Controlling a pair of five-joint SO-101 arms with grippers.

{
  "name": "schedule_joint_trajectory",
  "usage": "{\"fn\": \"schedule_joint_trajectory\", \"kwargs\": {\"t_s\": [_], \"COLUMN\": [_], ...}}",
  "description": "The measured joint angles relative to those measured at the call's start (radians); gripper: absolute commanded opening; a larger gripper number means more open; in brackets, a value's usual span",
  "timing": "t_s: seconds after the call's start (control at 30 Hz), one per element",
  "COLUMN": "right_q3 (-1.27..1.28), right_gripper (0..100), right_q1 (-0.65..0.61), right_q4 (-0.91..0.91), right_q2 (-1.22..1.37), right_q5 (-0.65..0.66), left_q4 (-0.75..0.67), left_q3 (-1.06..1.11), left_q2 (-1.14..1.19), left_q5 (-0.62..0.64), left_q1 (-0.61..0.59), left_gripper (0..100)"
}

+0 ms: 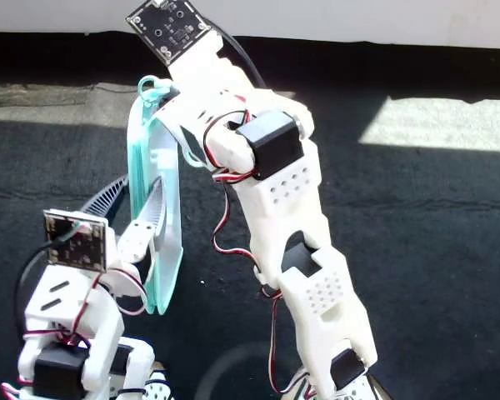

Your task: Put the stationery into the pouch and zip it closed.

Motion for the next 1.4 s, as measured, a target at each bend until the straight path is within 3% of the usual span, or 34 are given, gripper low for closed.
{"fn": "schedule_joint_trajectory", "kwargs": {"t_s": [0.3, 0.63, 1.13, 1.3, 1.4], "right_q3": [0.000, 0.000, 0.000, 0.000, 0.000], "right_gripper": [0.5, 0.5, 0.5, 0.5, 0.5], "right_q1": [0.000, -0.002, -0.005, -0.005, -0.005], "right_q4": [0.000, 0.000, 0.000, 0.000, 0.000], "right_q2": [0.000, 0.000, 0.000, 0.000, 0.000], "right_q5": [0.000, 0.000, 0.000, 0.000, 0.000], "left_q4": [0.144, 0.166, -0.095, -0.110, -0.110], "left_q3": [-0.381, -0.411, -0.293, -0.276, -0.276], "left_q2": [0.361, 0.407, 0.408, 0.408, 0.408], "left_q5": [0.000, 0.000, 0.000, 0.000, 0.002], "left_q1": [0.000, 0.000, 0.000, 0.003, 0.005], "left_gripper": [15, 15, 15, 1, 2]}}
